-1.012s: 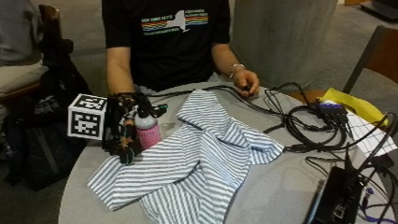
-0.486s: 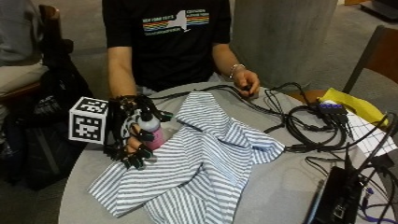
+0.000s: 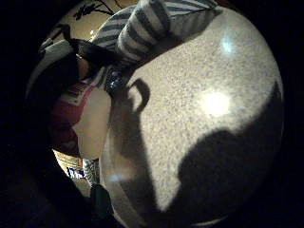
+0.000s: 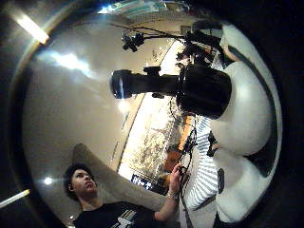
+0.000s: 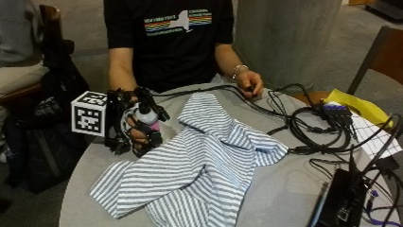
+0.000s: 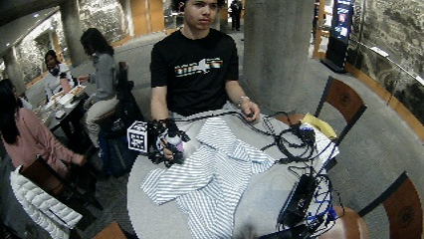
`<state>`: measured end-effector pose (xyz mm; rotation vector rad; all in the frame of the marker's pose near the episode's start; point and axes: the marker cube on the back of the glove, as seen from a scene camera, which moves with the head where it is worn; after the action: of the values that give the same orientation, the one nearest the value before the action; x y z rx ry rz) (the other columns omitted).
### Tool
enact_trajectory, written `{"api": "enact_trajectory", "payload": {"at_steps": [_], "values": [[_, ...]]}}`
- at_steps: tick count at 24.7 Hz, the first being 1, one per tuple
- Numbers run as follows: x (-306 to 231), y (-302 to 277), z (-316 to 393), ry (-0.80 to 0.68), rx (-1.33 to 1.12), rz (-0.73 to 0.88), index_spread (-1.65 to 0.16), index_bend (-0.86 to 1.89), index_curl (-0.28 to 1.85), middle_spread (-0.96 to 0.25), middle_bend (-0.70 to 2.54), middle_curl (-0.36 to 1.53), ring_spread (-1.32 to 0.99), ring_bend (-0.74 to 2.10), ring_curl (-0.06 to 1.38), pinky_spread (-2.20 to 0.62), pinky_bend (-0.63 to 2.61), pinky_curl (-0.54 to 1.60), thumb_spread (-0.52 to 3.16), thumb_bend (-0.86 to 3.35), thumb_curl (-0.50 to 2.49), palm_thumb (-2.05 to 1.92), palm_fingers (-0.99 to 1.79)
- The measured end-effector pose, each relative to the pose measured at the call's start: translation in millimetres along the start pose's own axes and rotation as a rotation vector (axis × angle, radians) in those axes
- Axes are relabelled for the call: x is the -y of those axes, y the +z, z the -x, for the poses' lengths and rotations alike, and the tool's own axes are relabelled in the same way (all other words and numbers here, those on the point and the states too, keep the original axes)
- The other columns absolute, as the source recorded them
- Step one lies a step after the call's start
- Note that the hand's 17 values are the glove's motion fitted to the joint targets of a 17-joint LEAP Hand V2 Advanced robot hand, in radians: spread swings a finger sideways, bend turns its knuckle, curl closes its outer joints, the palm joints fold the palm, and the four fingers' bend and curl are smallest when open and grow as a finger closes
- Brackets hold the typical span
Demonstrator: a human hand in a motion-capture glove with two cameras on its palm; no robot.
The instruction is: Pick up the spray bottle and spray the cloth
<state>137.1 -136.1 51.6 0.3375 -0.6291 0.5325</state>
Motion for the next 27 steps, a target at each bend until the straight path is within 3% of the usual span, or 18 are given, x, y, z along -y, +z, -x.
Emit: {"api": "enact_trajectory", "payload": {"at_steps": [7, 19, 27], "values": [[15.2, -9.7, 24.5, -0.003, -0.223, 0.039, -0.19, 0.12, 0.31, -0.05, 0.37, 0.44, -0.07, 0.55, 0.42, 0.05, 0.38, 0.34, 0.57, 0.0, 0.55, 1.11, 1.07], [48.9, -13.5, 53.0, -0.024, -0.749, 0.218, -0.17, 0.11, 0.3, -0.07, 0.36, 0.47, -0.1, 0.55, 0.44, -0.05, 0.4, 0.37, 0.45, -0.03, 0.6, 1.12, 1.09], [59.6, -9.6, 58.4, -0.037, -0.955, 0.301, -0.16, 0.11, 0.3, -0.09, 0.36, 0.48, -0.11, 0.55, 0.44, -0.07, 0.4, 0.37, 0.42, -0.03, 0.62, 1.11, 1.1]]}}
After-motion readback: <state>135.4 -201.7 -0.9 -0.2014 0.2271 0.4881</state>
